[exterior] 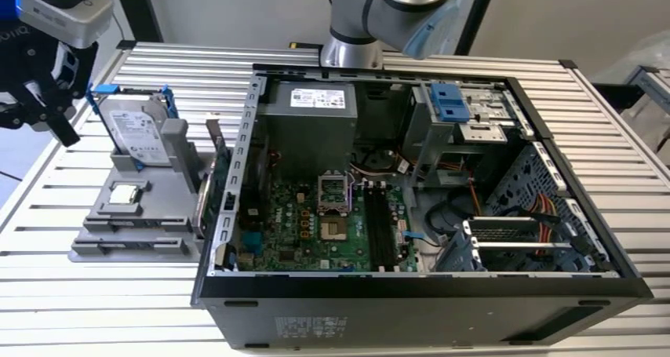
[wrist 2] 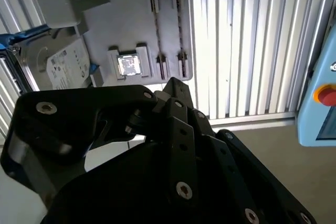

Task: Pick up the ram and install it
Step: 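Pick up the ram and move it above insertion slot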

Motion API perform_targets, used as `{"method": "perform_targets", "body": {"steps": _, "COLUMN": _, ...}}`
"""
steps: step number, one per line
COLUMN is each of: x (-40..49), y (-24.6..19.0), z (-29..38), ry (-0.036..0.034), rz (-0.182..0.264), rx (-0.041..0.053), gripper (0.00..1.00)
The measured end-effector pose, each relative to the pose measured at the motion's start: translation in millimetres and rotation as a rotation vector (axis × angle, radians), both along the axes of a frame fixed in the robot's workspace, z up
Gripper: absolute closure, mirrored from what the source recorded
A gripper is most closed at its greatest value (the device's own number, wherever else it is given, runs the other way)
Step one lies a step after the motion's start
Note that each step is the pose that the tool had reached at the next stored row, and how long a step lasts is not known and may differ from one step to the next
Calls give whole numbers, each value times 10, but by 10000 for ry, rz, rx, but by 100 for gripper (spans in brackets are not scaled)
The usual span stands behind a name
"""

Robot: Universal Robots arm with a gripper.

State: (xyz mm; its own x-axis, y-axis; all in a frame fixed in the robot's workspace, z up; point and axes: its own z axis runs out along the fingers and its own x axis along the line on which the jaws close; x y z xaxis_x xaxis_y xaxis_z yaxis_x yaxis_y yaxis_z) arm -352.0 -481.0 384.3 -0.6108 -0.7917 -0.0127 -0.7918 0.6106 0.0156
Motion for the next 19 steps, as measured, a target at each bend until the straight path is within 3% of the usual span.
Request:
{"method": "perform_targets", "body": {"steps": 4, "x": 0, "y": 0, "z": 1, "ry": 2, "rz": 339, "rx": 75, "gripper": 100}}
{"method": "perform_targets", "body": {"steps": 12, "x": 0, "y": 0, "z": 1, "ry": 5, "rz": 1250, "rx": 79, "gripper": 100}}
{"method": "perform_targets", "body": {"steps": 19, "x": 0, "y": 0, "z": 1, "ry": 9, "rz": 2356, "rx": 79, "gripper": 100}}
